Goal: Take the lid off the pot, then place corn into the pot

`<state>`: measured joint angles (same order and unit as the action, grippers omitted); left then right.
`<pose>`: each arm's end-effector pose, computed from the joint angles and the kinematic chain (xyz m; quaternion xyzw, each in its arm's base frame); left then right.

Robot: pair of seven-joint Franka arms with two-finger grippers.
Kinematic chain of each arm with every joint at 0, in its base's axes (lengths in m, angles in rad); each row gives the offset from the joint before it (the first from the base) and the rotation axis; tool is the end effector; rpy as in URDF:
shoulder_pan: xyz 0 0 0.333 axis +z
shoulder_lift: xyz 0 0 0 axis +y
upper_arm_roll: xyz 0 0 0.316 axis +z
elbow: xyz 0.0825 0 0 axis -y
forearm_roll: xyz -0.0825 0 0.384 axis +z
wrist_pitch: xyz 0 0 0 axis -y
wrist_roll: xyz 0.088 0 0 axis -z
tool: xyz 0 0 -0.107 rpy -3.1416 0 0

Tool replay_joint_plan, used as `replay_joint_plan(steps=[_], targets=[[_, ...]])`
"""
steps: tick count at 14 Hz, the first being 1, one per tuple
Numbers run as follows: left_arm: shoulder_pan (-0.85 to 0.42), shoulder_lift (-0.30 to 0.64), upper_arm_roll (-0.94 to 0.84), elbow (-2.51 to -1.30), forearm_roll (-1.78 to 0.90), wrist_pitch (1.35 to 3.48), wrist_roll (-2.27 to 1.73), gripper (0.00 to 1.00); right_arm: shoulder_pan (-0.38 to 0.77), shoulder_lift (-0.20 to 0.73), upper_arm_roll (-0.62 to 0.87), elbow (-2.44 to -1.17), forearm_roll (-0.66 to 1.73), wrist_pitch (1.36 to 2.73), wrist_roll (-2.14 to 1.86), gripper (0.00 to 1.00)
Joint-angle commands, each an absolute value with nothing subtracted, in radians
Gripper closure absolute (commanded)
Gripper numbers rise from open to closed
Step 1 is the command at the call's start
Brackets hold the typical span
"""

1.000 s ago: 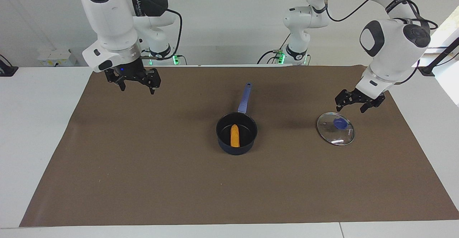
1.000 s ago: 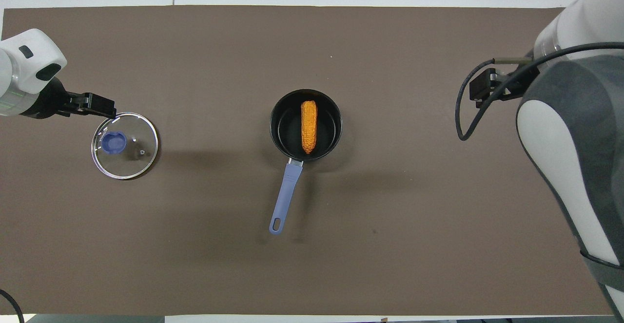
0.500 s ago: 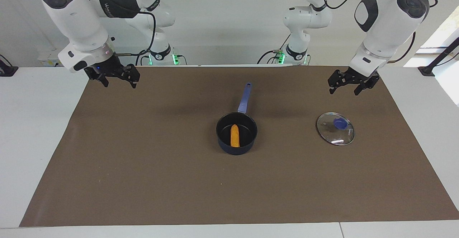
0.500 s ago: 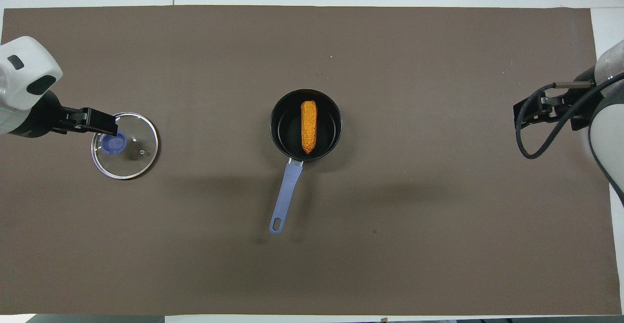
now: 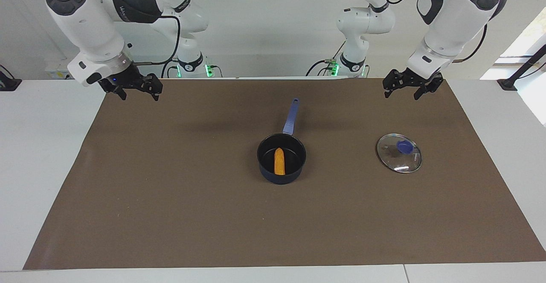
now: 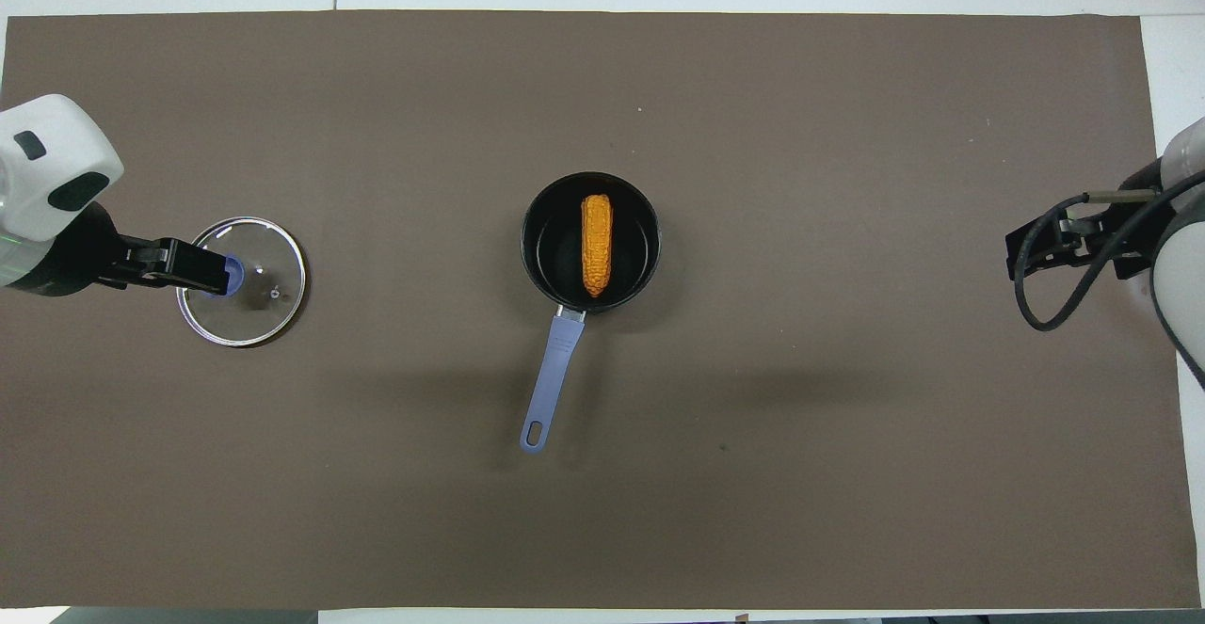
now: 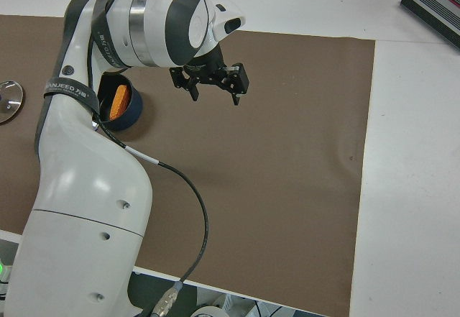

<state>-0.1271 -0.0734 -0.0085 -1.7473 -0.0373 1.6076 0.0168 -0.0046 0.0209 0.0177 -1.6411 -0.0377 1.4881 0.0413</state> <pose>0.5249 -0.0757 0.5842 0.9965 -0.0748 -0.0342 0.0163 0.5472 0.0028 0.5739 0.9960 -0.0139 -0.0863 0.0210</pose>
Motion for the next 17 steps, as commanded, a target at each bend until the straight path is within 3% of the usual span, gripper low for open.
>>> replay_joint_plan(steps=[1,4,17], targets=[[-0.146,-0.022,0.008,-1.623,-0.015,1.516,0.009,0.00,-0.009,-0.028,0.020,-1.700,-0.020,1.500,0.006,0.00],[-0.149,-0.038,0.006,-1.663,-0.015,1.523,0.009,0.00,-0.009,-0.017,0.002,-1.692,-0.020,1.566,0.012,0.00],[-0.137,-0.049,0.003,-1.672,-0.017,1.536,0.008,0.00,0.015,-0.015,-0.035,-1.689,-0.018,1.557,0.011,0.00]])
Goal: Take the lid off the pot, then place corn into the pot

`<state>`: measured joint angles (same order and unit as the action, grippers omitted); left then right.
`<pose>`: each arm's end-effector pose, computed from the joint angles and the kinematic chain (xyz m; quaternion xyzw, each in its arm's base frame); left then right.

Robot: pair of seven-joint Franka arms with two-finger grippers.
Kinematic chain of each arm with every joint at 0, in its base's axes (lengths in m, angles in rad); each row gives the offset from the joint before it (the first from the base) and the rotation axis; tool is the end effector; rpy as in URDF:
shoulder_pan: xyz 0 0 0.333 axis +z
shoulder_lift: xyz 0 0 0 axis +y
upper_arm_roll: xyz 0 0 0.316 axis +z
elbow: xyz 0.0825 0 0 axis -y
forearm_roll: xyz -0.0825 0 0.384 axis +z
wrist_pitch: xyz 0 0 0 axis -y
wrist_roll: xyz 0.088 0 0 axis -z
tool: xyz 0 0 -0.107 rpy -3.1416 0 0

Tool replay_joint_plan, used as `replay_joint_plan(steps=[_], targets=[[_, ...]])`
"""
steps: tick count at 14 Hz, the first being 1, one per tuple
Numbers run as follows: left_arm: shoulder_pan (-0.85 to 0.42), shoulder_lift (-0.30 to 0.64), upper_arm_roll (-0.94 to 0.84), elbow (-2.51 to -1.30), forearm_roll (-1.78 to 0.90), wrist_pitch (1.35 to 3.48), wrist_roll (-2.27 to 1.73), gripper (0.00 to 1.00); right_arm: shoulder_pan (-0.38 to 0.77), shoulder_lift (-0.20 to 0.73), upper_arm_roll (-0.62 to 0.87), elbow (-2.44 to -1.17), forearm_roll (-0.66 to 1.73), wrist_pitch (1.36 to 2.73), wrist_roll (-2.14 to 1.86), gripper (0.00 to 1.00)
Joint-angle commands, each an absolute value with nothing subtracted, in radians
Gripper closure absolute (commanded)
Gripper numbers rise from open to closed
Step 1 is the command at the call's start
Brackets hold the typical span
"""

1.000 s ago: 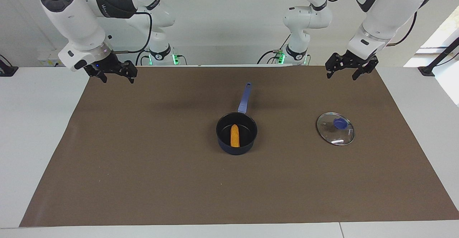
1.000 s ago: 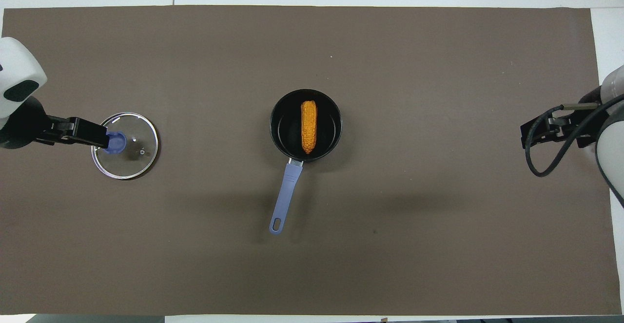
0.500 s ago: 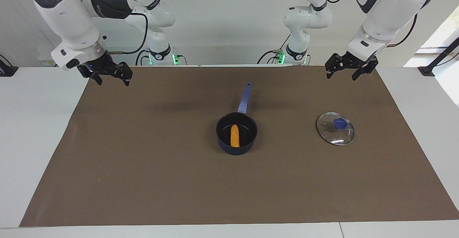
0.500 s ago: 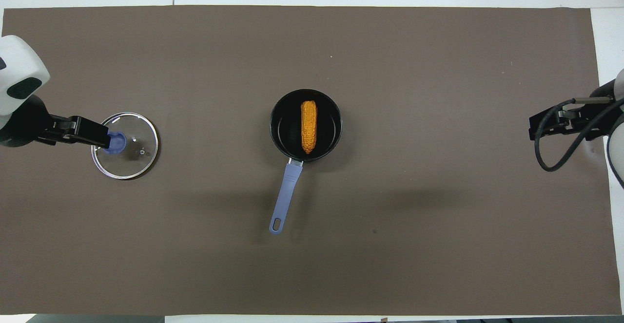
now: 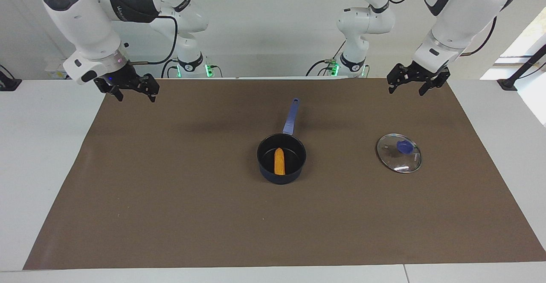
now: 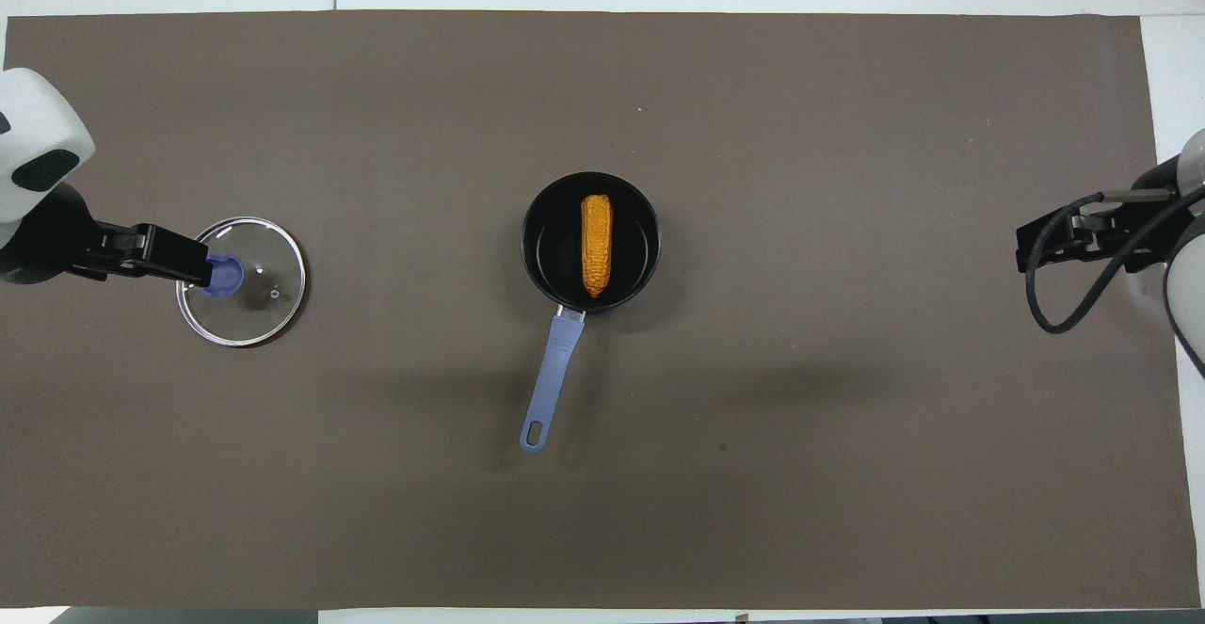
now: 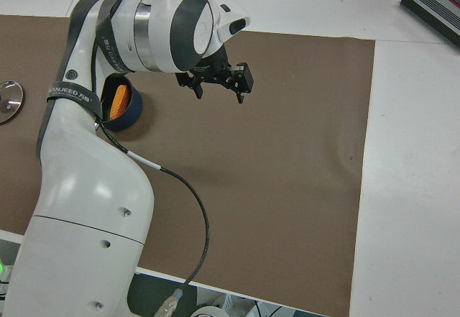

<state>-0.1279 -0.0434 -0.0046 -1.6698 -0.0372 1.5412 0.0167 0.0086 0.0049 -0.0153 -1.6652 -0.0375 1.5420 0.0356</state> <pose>0.5300 -0.0748 0.5993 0.9962 -0.0742 -0.0436 0.0160 0.5479 -0.0078 0.5753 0.9976 -0.0204 -0.0637 0.0197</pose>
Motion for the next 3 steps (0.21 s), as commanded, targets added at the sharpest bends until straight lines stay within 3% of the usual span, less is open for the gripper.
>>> replay_joint_plan(steps=[1,3], targets=[[-0.138,-0.049,0.003,-1.674,-0.017,1.534,0.002,0.00,0.015,-0.014,-0.035,-1.684,-0.018,1.559,0.011,0.00],[-0.141,-0.049,0.003,-1.674,-0.018,1.531,-0.002,0.00,0.015,-0.003,-0.035,-1.661,-0.020,1.562,0.015,0.00]])
